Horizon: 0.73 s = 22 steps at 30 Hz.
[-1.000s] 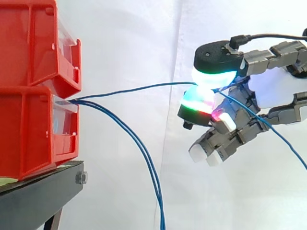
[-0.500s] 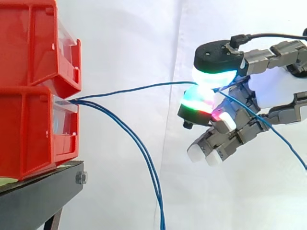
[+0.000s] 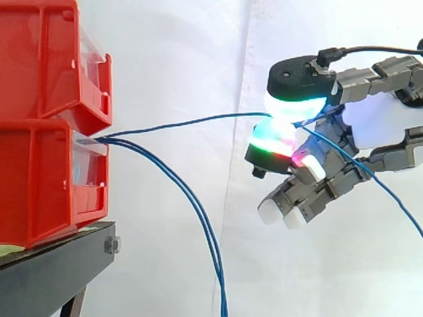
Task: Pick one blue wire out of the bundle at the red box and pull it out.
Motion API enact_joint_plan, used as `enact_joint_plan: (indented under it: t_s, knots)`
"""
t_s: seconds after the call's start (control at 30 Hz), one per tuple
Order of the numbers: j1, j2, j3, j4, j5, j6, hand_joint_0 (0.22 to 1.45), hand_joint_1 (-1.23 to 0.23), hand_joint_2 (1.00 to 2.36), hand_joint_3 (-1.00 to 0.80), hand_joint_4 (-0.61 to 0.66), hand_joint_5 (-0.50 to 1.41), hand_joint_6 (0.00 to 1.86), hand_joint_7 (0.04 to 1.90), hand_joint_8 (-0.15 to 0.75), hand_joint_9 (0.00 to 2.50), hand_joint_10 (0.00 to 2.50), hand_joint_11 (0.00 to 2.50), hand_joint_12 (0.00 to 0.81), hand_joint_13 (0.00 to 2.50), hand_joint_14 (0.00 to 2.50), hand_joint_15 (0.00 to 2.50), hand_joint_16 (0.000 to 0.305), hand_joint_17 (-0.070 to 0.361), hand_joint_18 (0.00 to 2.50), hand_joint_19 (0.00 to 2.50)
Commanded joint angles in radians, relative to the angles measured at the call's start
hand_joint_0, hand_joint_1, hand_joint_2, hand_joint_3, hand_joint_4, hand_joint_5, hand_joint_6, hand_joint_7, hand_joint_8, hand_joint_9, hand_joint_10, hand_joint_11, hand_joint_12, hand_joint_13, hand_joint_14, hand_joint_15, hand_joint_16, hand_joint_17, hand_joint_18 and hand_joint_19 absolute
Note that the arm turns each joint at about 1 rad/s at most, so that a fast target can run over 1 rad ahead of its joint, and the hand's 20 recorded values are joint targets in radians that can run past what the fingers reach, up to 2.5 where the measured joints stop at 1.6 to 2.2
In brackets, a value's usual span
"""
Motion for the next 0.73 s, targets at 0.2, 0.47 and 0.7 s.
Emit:
enact_joint_plan:
  t_s: [0.2,0.47,0.7]
  knots:
    - [0.0,0.0,0.0,0.0,0.0,0.001,0.53,-0.75,1.19,-0.01,0.01,-0.08,0.84,1.27,0.306,1.01,0.02,0.76,0.444,0.56,0.01,0.3,0.075,0.169,0.46,0.34]
    - [0.001,0.0,0.0,0.0,0.0,0.0,0.53,-0.75,1.2,-0.02,0.01,-0.08,0.84,1.27,0.31,1.0,0.02,0.75,0.443,0.56,0.01,0.3,0.075,0.169,0.46,0.34]
    - [0.001,0.0,0.0,0.0,0.0,0.001,0.53,-0.75,1.21,-0.02,0.01,-0.08,0.84,1.28,0.308,1.0,0.02,0.75,0.444,0.56,0.01,0.29,0.075,0.169,0.46,0.34]
